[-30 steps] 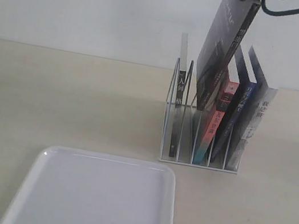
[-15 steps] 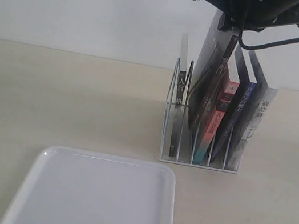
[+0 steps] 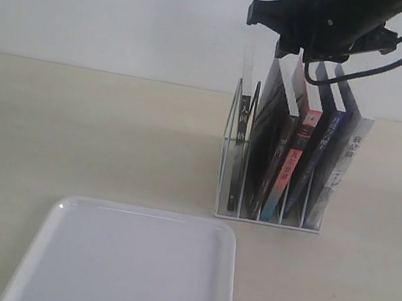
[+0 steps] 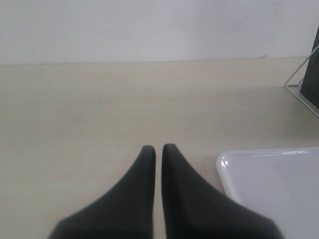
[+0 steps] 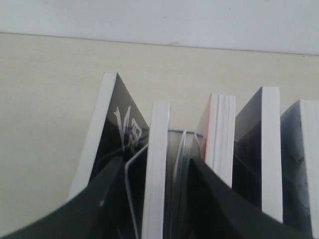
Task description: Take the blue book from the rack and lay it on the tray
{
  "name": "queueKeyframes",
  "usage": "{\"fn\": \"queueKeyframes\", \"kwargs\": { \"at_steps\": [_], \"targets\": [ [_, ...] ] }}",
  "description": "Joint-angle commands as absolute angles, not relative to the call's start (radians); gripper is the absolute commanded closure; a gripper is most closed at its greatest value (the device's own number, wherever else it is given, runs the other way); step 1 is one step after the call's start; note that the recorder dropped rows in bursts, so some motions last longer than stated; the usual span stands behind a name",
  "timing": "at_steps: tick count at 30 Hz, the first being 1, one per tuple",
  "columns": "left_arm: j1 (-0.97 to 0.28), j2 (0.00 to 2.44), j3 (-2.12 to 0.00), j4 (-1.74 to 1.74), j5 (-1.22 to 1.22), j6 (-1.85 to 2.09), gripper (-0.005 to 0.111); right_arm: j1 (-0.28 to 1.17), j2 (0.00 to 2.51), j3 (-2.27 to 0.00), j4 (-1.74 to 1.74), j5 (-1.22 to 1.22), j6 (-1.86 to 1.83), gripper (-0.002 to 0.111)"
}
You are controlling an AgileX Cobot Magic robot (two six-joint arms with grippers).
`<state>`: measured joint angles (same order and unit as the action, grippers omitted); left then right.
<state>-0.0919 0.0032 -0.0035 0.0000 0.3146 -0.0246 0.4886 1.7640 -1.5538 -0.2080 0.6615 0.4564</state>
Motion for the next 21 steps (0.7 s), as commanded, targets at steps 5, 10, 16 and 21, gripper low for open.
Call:
{"fn": "queueKeyframes", "kwargs": {
  "at_steps": [5, 10, 16, 21],
  "targets": [
    [-0.090, 0.000, 0.000, 0.000, 0.309, -0.031, 0.103, 0.489, 1.720, -1.559, -0.276, 0.653, 0.456, 0.065],
    [-0.090, 0.000, 0.000, 0.000, 0.309, -0.031, 0.103, 0.487, 1.640, -1.559, -0.346, 0.736, 0.456, 0.065],
    [-0.090, 0.000, 0.000, 0.000, 0.309, -0.031, 0.103, 0.437, 1.618, -1.559, -0.343, 0.893, 0.429, 0.065],
    [-0.090, 0.000, 0.000, 0.000, 0.309, -0.031, 0.103, 0.411, 1.634, -1.559, -0.284, 0.949, 0.365, 0.065]
  ]
}}
